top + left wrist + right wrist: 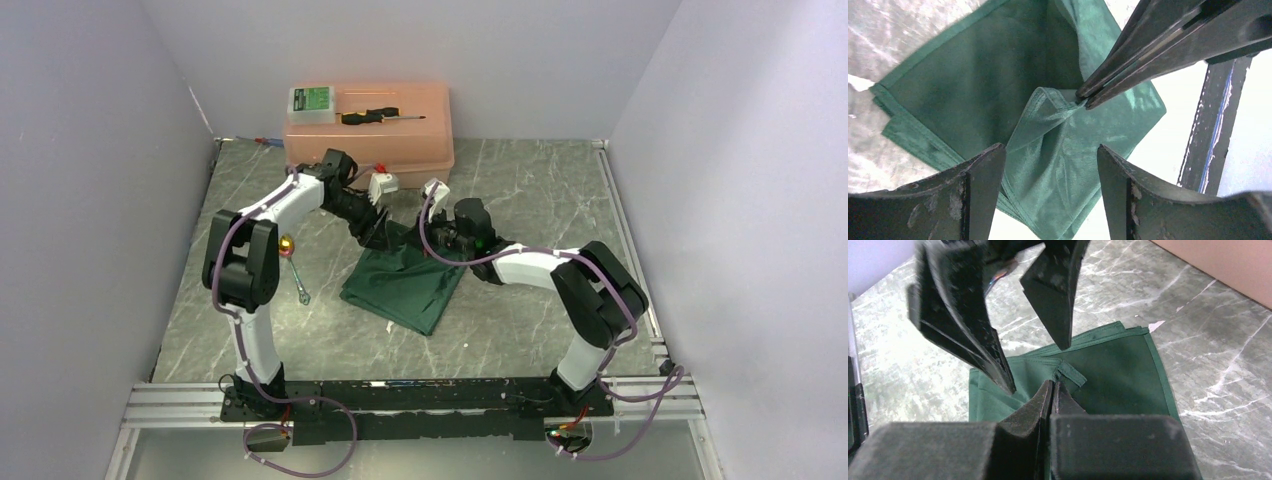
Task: Fold the napkin into a case and place the utensils inside
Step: Fold the square-folded napkin at the center of the board.
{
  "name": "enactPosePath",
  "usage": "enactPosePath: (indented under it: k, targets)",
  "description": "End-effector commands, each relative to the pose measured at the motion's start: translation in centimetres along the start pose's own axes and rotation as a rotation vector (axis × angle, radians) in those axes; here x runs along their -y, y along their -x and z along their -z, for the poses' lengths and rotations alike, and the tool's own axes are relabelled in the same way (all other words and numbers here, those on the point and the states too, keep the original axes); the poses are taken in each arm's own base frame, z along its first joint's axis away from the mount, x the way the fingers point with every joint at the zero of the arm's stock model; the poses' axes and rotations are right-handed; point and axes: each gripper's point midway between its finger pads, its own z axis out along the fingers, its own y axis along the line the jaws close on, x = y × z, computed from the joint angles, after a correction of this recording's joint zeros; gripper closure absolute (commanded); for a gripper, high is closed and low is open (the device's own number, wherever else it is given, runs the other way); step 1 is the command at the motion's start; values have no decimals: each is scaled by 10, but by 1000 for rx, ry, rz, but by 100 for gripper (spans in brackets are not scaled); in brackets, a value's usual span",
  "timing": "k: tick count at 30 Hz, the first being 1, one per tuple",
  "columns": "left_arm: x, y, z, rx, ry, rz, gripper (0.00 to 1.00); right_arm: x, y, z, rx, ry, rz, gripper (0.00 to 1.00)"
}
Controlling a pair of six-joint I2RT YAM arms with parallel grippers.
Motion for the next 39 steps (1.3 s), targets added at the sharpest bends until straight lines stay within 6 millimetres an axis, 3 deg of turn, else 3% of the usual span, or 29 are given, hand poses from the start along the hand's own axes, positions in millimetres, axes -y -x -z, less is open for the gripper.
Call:
enactPosePath:
  k: [1,9,12,16,28,31,35,39]
  targets:
    - [4,-1,-7,12,-85,-62,27,-15,29,9,80,70,41,100]
    - [-11,4,-15,30,-42,-137,29,-26,21,27,64,107,34,100]
    - [-2,5,-18,33,-68,-155,30,-28,17,31,47,107,32,100]
    - [11,3,-20,13,-118,-137,43,-31,9,33,11,127,11,100]
    - [54,-6,30,-53,-235,54,37,-44,-45,69,-129,107,-93,100]
    - [44,-16,31,-90,-143,116,40,-51,-54,79,-158,111,-96,100]
    - [21,-31,28,-103,24,136,53,-60,-70,86,-214,117,-102,100]
    - [19,-46,23,-142,68,133,53,-68,-80,91,-237,98,-93,100]
